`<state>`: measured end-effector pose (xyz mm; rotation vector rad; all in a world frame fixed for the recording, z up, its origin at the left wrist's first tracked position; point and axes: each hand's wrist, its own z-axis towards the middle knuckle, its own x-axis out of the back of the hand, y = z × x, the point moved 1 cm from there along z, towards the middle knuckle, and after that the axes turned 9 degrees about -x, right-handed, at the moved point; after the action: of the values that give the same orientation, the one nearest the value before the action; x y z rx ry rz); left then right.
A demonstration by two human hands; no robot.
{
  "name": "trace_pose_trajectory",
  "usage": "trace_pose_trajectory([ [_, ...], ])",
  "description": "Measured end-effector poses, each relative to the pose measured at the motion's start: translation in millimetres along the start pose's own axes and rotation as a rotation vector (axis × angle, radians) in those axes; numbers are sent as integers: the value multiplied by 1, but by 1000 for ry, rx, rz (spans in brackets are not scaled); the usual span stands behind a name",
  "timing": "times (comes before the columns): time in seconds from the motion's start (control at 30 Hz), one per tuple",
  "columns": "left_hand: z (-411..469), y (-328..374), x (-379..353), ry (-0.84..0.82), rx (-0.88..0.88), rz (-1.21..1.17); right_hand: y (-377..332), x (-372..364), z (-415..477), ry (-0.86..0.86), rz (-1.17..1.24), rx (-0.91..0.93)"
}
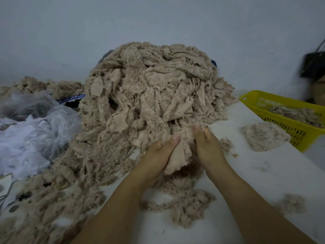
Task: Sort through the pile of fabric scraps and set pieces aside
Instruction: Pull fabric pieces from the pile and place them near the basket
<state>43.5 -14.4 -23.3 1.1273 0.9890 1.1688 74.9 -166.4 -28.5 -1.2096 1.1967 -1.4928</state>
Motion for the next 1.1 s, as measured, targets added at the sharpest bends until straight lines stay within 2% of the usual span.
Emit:
trace_pose_trajectory([
  [0.1,-1,1,-3,-45,12,-55,8,-4,6,-71,143,-132],
  [0.17,-1,1,-2,-57,11,-81,11,-4,11,-57,201,-190],
  [0.27,-1,6,15,5,-38,-262,8,21,25,116,418,-267],
  [0.33,1,10,24,98,-85,-282,9,36,28,192,393,-278],
  [0.4,2,7,20,199,-86,-137,8,25,20,109,205,-212],
  [0.47,2,3,9,210,-79,18,4,3,6,-22,84,-117],
  [0.6,0,-2,5,259,14,209,-9,-5,-6,-70,44,98],
  [0.67,1,-5,8,246,-3,235,-12,-3,-13,-218,39,65],
  [0.73,0,-2,4,154,-55,226,-10,-9,-21,-404,21,11],
  [0.83,0,-1,2,43,-70,167,-5,-12,-21,-501,59,-15],
  [0.93,-1,-4,8,42,-92,182,-5,-9,-23,-579,85,-56],
  [0.97,0,-6,9,57,-100,200,-8,-6,-20,-539,140,-69],
  [1.0,1,-8,10,68,-102,225,-13,-1,-15,-451,305,-108],
  [1.1,5,-15,11,78,-100,302,-17,28,13,-211,1020,-88],
])
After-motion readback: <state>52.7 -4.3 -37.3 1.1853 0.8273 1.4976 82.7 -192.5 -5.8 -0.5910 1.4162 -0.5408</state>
